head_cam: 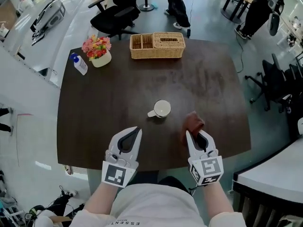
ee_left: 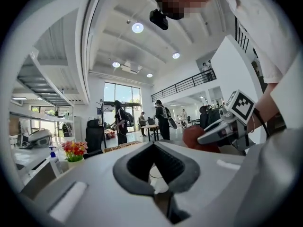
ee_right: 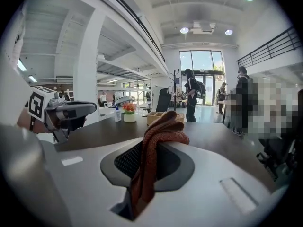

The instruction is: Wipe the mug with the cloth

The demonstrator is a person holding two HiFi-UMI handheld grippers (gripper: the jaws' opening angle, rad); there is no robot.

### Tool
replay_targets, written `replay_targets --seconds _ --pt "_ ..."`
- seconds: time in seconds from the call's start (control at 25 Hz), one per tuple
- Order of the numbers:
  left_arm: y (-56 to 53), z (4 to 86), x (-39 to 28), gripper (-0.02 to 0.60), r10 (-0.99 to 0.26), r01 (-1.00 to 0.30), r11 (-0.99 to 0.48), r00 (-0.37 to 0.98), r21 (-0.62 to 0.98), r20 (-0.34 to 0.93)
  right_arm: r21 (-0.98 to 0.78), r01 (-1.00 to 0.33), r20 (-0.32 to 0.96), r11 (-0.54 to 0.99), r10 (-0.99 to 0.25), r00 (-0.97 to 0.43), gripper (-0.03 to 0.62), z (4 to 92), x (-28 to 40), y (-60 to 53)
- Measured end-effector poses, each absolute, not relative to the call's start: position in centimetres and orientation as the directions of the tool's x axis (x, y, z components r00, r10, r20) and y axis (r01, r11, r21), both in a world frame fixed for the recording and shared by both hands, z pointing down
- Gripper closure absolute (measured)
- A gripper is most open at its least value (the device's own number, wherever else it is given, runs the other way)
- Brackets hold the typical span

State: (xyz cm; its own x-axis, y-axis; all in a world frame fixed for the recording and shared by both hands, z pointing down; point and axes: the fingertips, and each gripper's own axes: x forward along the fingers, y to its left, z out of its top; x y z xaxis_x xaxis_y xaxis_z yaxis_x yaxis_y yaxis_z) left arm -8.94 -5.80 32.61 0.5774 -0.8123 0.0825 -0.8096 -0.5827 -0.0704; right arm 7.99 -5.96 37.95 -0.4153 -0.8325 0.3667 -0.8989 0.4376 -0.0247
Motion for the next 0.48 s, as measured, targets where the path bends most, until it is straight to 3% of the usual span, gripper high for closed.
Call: replay_targets --seconds 0.48 --pt "11.1 30.1 -3.1 0.581 -0.907 -0.904 -0.421 0.420 -0.082 0.019 0.001 -0.858 0.273 0.514 -0.826 -0.494 0.511 35.7 12.9 10.0"
